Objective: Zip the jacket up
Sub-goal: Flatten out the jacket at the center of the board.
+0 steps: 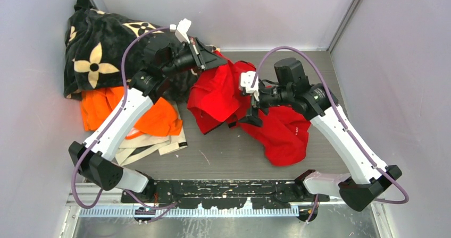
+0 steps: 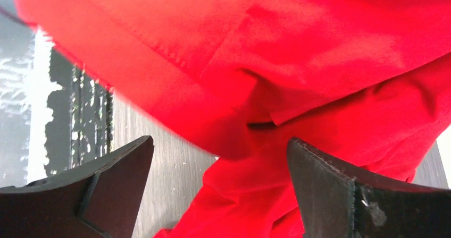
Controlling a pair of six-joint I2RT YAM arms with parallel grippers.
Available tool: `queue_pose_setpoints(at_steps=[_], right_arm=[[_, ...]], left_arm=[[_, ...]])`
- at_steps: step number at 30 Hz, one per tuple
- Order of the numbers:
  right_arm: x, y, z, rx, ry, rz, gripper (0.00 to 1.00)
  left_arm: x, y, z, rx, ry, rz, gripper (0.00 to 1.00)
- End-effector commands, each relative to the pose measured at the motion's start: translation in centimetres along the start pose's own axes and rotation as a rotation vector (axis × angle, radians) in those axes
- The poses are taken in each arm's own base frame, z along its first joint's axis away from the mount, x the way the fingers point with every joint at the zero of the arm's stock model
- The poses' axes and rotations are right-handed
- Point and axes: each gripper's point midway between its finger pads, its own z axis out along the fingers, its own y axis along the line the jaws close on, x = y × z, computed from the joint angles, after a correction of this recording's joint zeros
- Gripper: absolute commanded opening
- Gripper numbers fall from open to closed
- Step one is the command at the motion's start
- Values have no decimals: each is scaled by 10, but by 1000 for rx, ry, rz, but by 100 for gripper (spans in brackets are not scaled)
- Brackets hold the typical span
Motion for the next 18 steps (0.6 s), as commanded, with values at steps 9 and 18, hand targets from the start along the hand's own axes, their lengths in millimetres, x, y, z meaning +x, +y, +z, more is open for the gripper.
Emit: queue_pose_setpoints(at_steps=[9, 18], right_arm=[[-53, -67, -1, 293, -211, 383, 7], [-69, -119, -82, 538, -305, 481, 1]], left_arm=[[-56, -67, 1, 145, -267, 102, 1], [-35, 7, -68, -180, -349, 570, 62]])
